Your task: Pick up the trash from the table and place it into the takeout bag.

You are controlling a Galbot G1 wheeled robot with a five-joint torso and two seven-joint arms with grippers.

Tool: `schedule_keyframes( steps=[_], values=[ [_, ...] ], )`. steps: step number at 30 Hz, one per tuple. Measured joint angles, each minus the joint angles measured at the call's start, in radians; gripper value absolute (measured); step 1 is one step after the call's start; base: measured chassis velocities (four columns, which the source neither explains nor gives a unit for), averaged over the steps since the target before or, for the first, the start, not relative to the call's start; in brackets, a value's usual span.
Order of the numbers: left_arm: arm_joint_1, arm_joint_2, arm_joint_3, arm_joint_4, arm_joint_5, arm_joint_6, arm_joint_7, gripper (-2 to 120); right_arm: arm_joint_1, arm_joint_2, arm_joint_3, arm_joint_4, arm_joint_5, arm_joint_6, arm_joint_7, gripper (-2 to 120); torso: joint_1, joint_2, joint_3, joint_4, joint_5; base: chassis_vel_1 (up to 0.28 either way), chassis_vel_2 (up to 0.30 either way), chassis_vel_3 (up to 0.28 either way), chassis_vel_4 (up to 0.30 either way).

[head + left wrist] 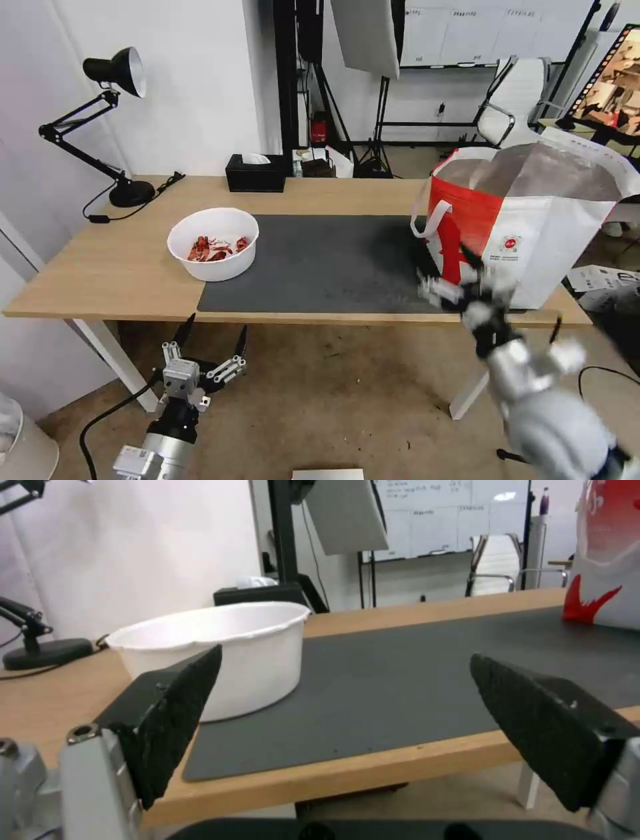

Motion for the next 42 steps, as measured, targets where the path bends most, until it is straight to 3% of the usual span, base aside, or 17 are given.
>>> schedule_keyframes(
  steps=[6, 20, 23, 24, 27, 28, 30, 32, 34, 36, 37, 39, 40, 41, 42],
  values=[
    [-0.008, 0.001, 0.008, 0.014, -0.001, 0.0, 0.0, 100, -0.036, 0.056, -0.049, -0.054, -0.049, 0.005, 0.003, 100, 0.0, 0.0, 0.0, 0.0003, 0.0001, 0.0, 0.0, 0.0, 0.0],
    [-0.016, 0.016, 0.003, 0.026, -0.014, 0.006, -0.001, 100, -0.028, 0.061, -0.072, -0.06, -0.045, -0.012, 0.013, 100, 0.0, 0.0, 0.0, 0.0006, 0.0, 0.0, 0.0, 0.0, 0.0],
    [-0.079, 0.076, -0.015, 0.002, -0.105, 0.096, -0.04, 100, -0.027, 0.06, -0.072, -0.06, -0.043, -0.013, 0.014, 100, 0.0, 0.0, 0.0, 0.0006, -0.0001, 0.0, 0.0, 0.0, 0.0],
    [-0.079, 0.076, -0.015, 0.002, -0.105, 0.096, -0.04, 100, -0.027, 0.06, -0.072, -0.06, -0.043, -0.013, 0.014, 100, 0.0, 0.0, 0.0, 0.0006, -0.0001, 0.0, 0.0, 0.0, 0.0],
    [-0.199, 0.205, -0.083, -0.038, -0.346, 0.259, -0.122, 100, -0.025, 0.059, -0.073, -0.059, -0.042, -0.014, 0.014, 100, 0.0, 0.0, 0.0, 0.0006, 0.0002, 0.0, 0.0, 0.0, 0.0],
    [-0.199, 0.205, -0.083, -0.038, -0.346, 0.259, -0.122, 100, -0.025, 0.059, -0.073, -0.059, -0.042, -0.014, 0.014, 100, 0.0, 0.0, 0.0, 0.0006, 0.0002, 0.0, 0.0, 0.0, 0.0],
    [-0.304, 0.348, -0.115, -0.015, -0.569, 0.385, -0.191, 100, -0.025, 0.058, -0.073, -0.059, -0.041, -0.015, 0.015, 100, 0.0, 0.0, 0.0, 0.0003, -0.0002, 0.0, 0.0, 0.0, 0.0],
    [-0.313, 0.362, -0.117, -0.01, -0.589, 0.396, -0.197, 100, -0.025, 0.058, -0.073, -0.059, -0.041, -0.015, 0.015, 100, 0.0, 0.0, 0.0, 0.0002, -0.0002, 0.0, 0.0, 0.0, 0.0],
    [-0.399, 0.481, -0.127, 0.054, -0.739, 0.471, -0.238, 100, -0.025, 0.058, -0.073, -0.059, -0.041, -0.015, 0.015, 100, 0.0, 0.0, 0.0, 0.0002, -0.0004, 0.0, 0.0, 0.0, 0.0],
    [-0.426, 0.516, -0.128, 0.081, -0.783, 0.492, -0.25, 100, -0.024, 0.058, -0.073, -0.059, -0.041, -0.015, 0.015, 100, 0.0, 0.0, 0.0, 0.0, -0.0001, 0.0, 0.0, 0.0, 0.0],
    [-0.478, 0.572, -0.123, 0.127, -0.865, 0.534, -0.26, 100, -0.024, 0.058, -0.073, -0.059, -0.04, -0.016, 0.015, 100, 0.0, 0.0, 0.0, 0.0004, -0.0003, 0.0, 0.0, 0.0, 0.0],
    [-0.622, 0.68, -0.089, 0.24, -1.06, 0.685, -0.272, 100, -0.024, 0.058, -0.073, -0.059, -0.04, -0.016, 0.015, 100, 0.0, 0.0, 0.0, 0.0003, -0.0001, 0.0, 0.0, 0.0, 0.0],
    [-0.7, 0.72, -0.055, 0.304, -1.123, 0.75, -0.28, 100, -0.024, 0.058, -0.073, -0.059, -0.04, -0.016, 0.016, 100, 0.0, 0.0, 0.0, 0.0002, 0.0, 0.0, 0.0, 0.0, 0.0],
    [-0.7, 0.72, -0.055, 0.304, -1.123, 0.75, -0.28, 100, -0.024, 0.058, -0.073, -0.059, -0.04, -0.016, 0.016, 100, 0.0, 0.0, 0.0, 0.0002, 0.0, 0.0, 0.0, 0.0, 0.0],
    [-0.781, 0.753, -0.013, 0.376, -1.186, 0.83, -0.285, 100, -0.024, 0.058, -0.073, -0.059, -0.04, -0.016, 0.016, 100, 0.0, 0.0, 0.0, 0.0002, 0.0, 0.0, 0.0, 0.0, 0.0]
  ],
)
